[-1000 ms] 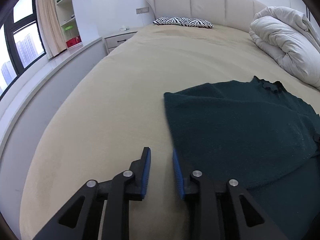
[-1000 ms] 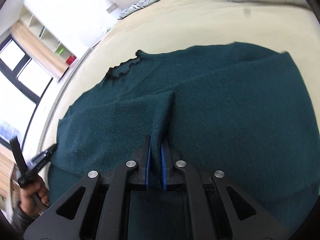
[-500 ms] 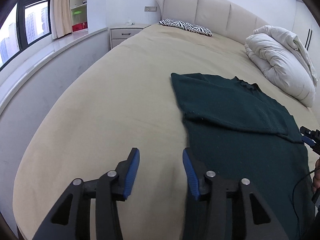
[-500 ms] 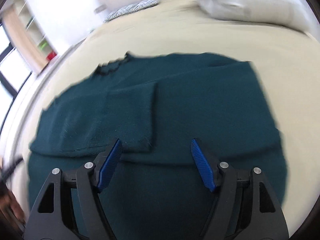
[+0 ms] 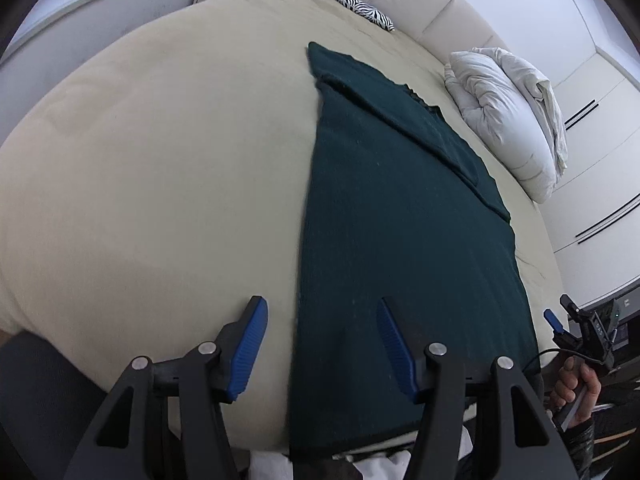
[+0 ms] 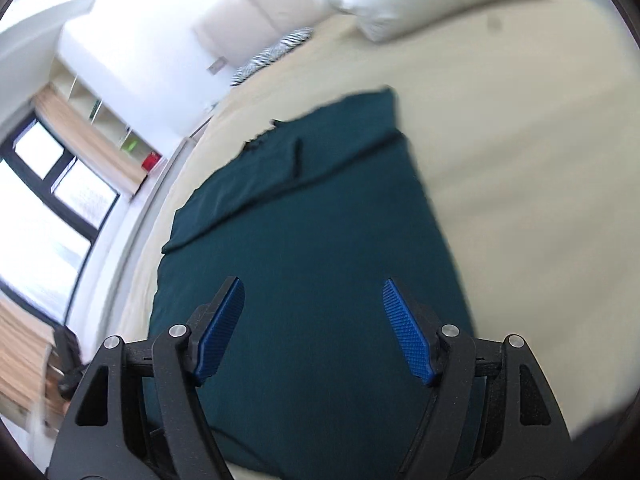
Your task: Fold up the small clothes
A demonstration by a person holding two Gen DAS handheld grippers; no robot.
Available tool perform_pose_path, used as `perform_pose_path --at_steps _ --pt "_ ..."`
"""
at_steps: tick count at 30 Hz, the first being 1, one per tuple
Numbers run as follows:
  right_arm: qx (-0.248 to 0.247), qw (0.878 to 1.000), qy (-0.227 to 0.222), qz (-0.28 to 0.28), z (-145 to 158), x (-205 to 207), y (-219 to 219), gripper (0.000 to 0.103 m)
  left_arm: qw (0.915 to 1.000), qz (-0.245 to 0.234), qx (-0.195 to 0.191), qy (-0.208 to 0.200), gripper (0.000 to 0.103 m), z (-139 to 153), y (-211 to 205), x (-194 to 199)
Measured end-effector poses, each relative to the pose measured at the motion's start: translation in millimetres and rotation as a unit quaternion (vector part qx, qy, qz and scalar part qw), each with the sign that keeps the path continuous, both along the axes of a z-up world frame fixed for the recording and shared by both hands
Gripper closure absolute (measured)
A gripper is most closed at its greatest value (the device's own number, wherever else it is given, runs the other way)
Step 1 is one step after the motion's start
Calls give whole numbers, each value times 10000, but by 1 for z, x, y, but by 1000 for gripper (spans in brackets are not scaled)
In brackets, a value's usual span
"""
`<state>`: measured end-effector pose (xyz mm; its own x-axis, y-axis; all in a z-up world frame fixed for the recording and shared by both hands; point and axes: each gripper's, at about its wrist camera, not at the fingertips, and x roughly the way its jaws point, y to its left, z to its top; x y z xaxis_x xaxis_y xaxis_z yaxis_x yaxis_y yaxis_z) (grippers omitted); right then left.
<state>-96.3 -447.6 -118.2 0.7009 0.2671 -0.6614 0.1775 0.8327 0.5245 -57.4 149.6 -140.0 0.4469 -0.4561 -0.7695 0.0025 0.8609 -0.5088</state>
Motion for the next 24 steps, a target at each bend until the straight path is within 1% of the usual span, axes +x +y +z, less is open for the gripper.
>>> perform_pose_path --at_steps 1,4,7,9,11,14,17,18,19,20,24 --pt "71 10000 34 -59 -2 -12 -7 32 10000 -74 -19 41 43 -1 -1 -5" --pt "265 9994 190 -125 -12 -38 -21 38 9993 -263 -136 218 43 -6 -4 -15" --pt "504 9981 319 -167 -22 -60 -29 43 9979 -299 -394 418 43 -12 -3 -19" --pt "642 9970 390 -191 -26 -69 -33 46 9957 -274 -653 597 43 -18 0 -19" --pt "751 9961 404 -218 -28 -77 -35 46 9916 -310 -997 761 43 -24 2 -20" --pt "954 9942 438 -220 -32 -83 -41 46 9861 -251 -1392 869 43 -30 8 -24" --pt "1007 9934 516 -207 -34 -82 -43 46 9796 -90 -1763 959 51 -36 18 -24" --pt "1025 9931 537 -195 -35 -82 -44 46 9775 -34 -1864 991 56 -39 21 -24" --pt "1041 9927 573 -192 -35 -81 -44 46 9769 -7 -1886 1003 61 -39 24 -24" --pt "1043 9925 612 -199 -36 -84 -44 46 9772 -3 -1871 1008 63 -39 25 -24" --pt "1097 9912 677 -299 -36 -91 -52 46 9788 -61 -1798 983 79 -36 20 -23"
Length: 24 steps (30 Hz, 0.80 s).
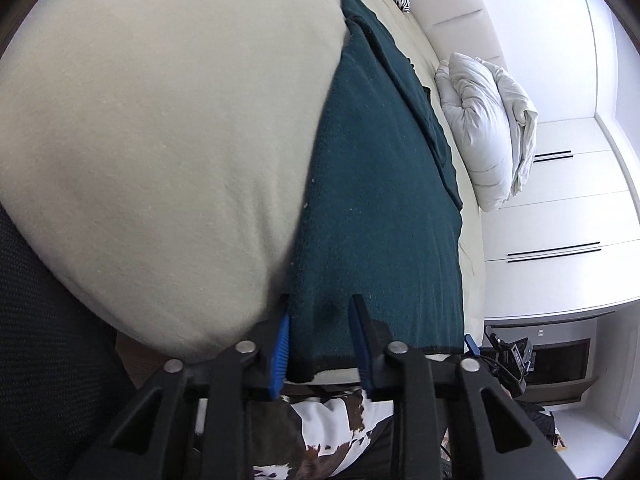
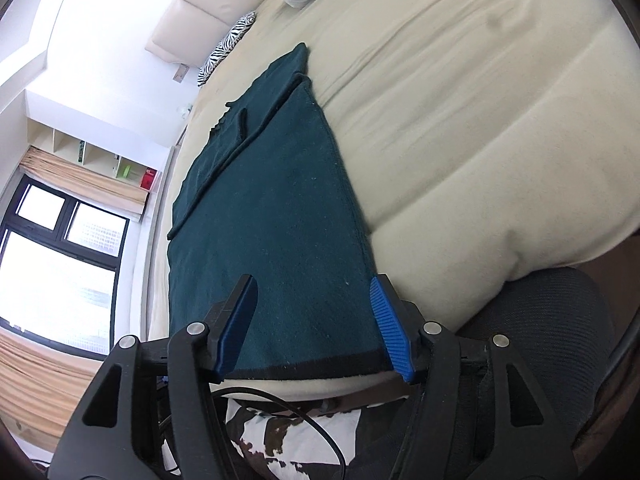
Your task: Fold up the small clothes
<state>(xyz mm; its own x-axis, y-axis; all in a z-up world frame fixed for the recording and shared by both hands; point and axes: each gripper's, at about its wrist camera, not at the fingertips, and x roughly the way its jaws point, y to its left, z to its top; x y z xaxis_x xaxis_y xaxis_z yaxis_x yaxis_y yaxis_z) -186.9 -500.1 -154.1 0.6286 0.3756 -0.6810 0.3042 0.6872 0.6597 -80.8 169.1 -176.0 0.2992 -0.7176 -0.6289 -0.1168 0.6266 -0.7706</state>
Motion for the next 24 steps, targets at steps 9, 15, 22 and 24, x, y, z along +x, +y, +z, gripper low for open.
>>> perform_pose_path --at_steps 9,15,22,24 --pt "101 9990 364 -241 -6 -14 -19 46 9997 -56 235 -85 96 4 -3 2" --pt "71 9970 765 25 -15 -3 -9 46 9995 -71 279 -124 96 5 -3 2" --pt "143 9917 1235 315 -21 14 -6 46 9992 -101 339 -181 96 6 -3 2" --pt "111 9896 1358 451 -22 20 -1 46 9991 -111 361 -199 96 6 -4 2"
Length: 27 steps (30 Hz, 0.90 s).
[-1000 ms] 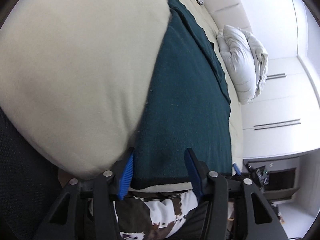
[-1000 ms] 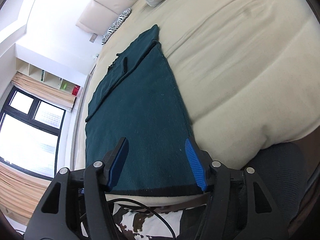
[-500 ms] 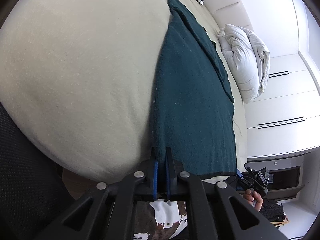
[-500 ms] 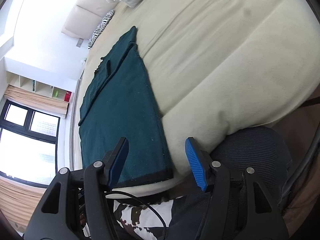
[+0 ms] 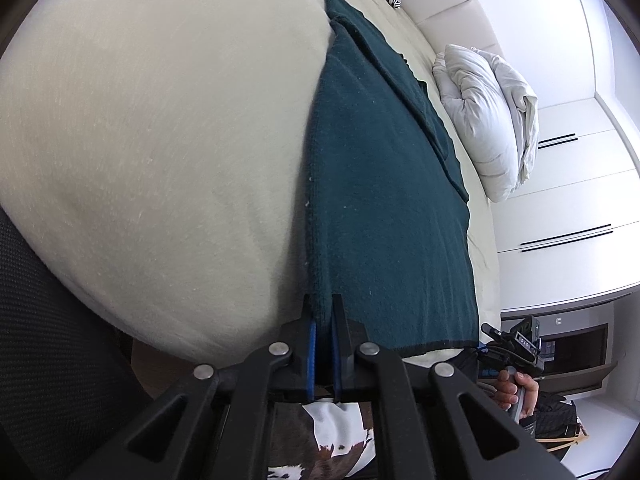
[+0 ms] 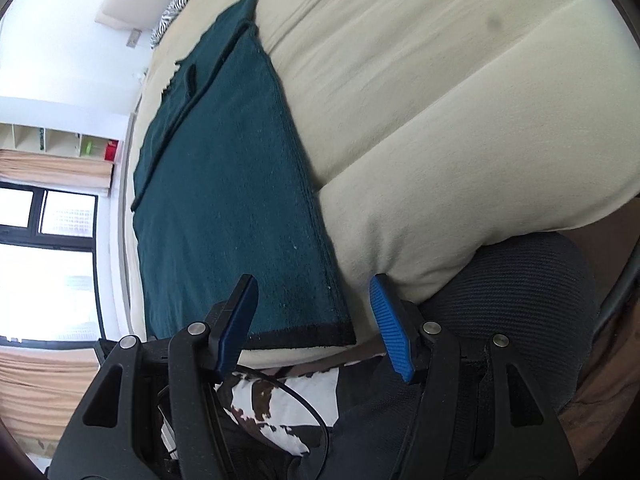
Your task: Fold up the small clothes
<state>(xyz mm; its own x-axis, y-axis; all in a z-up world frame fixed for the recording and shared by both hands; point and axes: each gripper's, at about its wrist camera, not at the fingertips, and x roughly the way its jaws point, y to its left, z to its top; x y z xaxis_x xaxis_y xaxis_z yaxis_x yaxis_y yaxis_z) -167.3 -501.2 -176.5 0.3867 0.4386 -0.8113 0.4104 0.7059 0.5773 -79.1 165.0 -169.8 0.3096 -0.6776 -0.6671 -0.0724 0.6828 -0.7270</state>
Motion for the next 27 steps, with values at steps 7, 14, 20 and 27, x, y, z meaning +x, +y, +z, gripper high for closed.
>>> perform_pose_path --at_steps 7,14,20,27 --pt "160 9998 25 130 -8 6 9 60 10000 -2 10 -4 96 0 0 -1" --pt "466 9987 -157 -100 -14 -6 0 83 10000 -7 34 -19 96 0 0 -1" --pt "400 9983 -415 -64 -8 -9 2 97 9996 -57 235 -174 96 7 -2 -4" --pt "169 9967 -790 55 11 -14 8 98 9991 -54 258 -337 97 16 0 -9"
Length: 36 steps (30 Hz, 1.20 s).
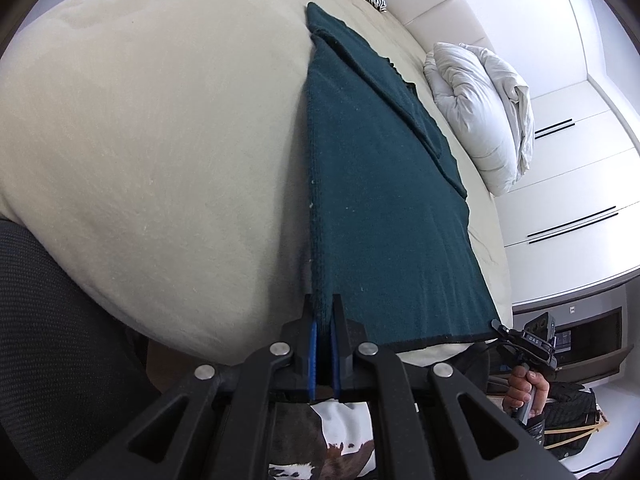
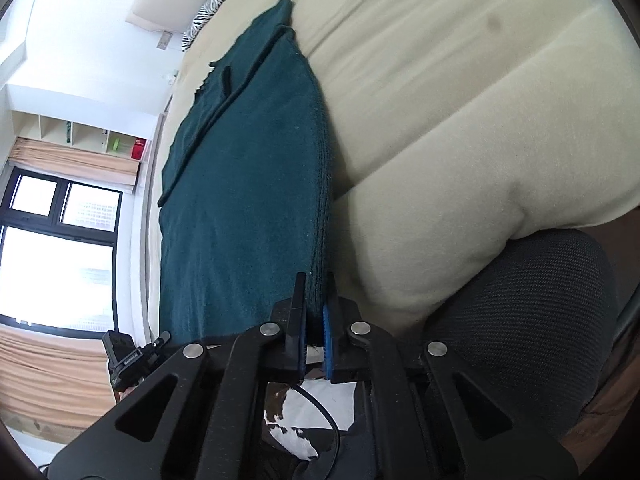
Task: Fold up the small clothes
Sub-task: 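Lift the hem with both grippers and fold it toward the collar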
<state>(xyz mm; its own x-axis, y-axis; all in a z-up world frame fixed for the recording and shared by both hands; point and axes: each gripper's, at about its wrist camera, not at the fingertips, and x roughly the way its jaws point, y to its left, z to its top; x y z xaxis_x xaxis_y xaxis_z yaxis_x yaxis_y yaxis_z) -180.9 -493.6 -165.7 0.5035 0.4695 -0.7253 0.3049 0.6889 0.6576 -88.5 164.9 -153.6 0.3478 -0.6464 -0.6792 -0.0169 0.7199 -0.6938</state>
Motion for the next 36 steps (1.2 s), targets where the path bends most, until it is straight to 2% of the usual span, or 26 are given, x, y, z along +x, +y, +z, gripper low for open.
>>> perform_pose_path --at_steps 3,4,11,14,18,22,27,31,36 --pt "7 9999 -154 -1 9 -2 2 98 9999 27 -136 -32 97 4 3 -1" --pt "86 9985 -308 439 12 -2 3 98 9998 30 -180 -49 97 6 3 -1" --pt "317 9954 -764 492 42 -1 16 98 9963 119 -799 -283 97 28 9 5" --pt "459 9927 -1002 491 58 9 21 98 9918 203 -1183 -440 97 43 14 19" --pt "700 9880 -1304 439 77 30 24 98 9862 283 -1493 -664 97 66 15 46" --pt "784 9841 -1555 344 97 65 26 98 9812 387 -1690 -853 97 85 15 83" --pt "751 9822 -1707 222 113 120 25 98 9790 579 -1688 -986 97 98 8 147" --pt "785 9815 -1745 1 117 171 19 98 9776 710 -1739 -954 97 98 6 196" --pt "555 9834 -1712 -213 115 243 16 98 9765 874 -1775 -855 97 89 2 261"
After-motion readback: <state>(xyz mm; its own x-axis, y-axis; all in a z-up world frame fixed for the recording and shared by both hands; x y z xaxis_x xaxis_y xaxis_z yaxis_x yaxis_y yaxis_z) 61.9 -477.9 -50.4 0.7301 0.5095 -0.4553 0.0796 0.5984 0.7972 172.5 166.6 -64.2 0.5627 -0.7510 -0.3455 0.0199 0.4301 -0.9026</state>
